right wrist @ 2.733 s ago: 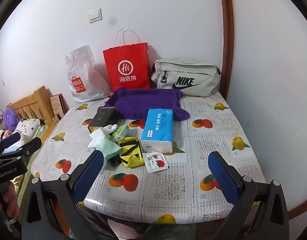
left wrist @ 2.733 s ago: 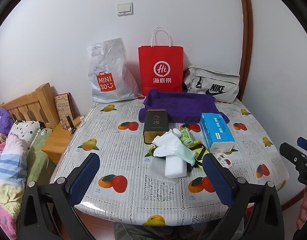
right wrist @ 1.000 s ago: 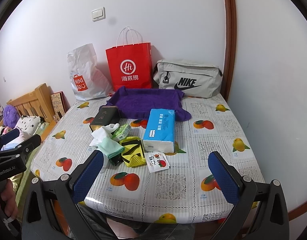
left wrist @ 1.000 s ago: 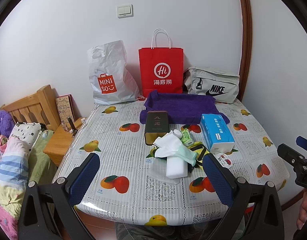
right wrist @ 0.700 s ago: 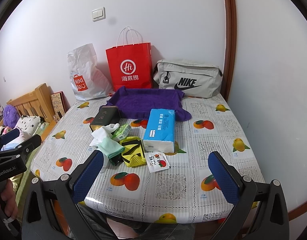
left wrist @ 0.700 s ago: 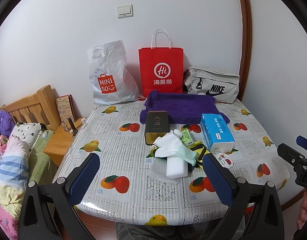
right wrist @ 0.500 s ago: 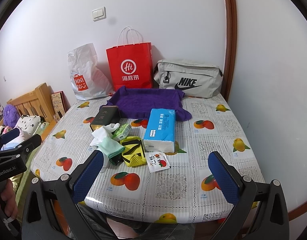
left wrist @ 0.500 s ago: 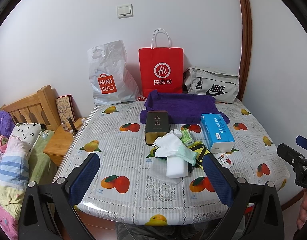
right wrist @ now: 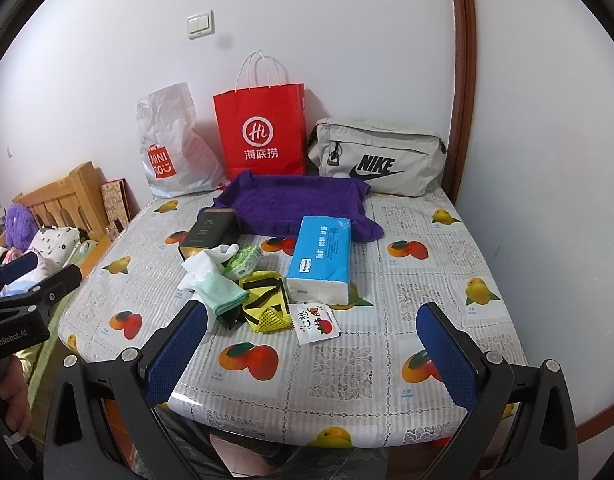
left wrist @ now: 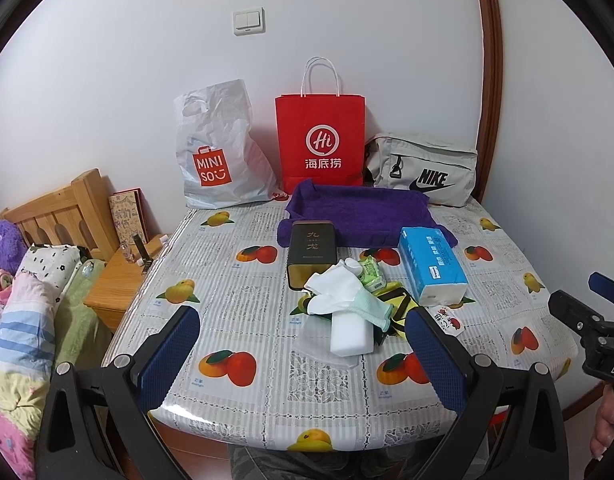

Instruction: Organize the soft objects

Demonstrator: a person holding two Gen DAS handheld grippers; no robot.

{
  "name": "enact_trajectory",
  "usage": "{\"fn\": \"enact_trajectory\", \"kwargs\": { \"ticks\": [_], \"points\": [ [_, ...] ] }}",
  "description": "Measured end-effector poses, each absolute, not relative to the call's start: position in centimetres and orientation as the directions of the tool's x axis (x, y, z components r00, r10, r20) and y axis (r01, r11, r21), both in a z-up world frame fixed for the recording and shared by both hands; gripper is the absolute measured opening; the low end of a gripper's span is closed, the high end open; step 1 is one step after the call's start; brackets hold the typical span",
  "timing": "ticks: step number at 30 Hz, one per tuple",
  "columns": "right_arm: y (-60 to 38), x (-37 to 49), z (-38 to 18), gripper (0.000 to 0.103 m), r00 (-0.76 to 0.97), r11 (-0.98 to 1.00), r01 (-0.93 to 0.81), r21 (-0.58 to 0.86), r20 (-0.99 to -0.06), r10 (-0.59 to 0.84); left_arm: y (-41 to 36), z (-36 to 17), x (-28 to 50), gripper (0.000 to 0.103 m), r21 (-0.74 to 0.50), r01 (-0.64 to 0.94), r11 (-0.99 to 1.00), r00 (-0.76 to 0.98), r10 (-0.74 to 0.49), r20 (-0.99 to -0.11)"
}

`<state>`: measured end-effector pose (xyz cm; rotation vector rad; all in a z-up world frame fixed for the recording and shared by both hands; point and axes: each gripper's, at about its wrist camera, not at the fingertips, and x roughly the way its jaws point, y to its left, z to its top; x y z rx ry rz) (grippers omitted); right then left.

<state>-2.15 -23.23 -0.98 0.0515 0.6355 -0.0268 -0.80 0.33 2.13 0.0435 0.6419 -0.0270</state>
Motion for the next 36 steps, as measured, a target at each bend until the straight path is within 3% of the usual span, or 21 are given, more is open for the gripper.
{"fn": "enact_trajectory", "kwargs": {
  "ticks": [12,26,36],
  "points": [
    [-24.0,0.3,-3.8,0.103,0.766,0.999,0.032,0.038,-0.643,0.000,1.7,-1.7,2.5,0.103,-0.012,0.052,0.999,0.752,-0.047,-0.657],
    [-25.8,6.6,-11.9,0.103,0.682,0.999,-0.005,0.054,-0.730,0.043,0.0,-8.4,7.2,0.103,-0.005,0.100,0.995,0.691,-0.073,-0.719],
    [-25.0,11.4,-16.5,0.103,0.616,0.991,-0.126,0.034,-0.781,0.105,0.5,-10.7,9.1,0.103,-0.037,0.111,0.993,0.649,-0.101,-0.754]
  ]
}}
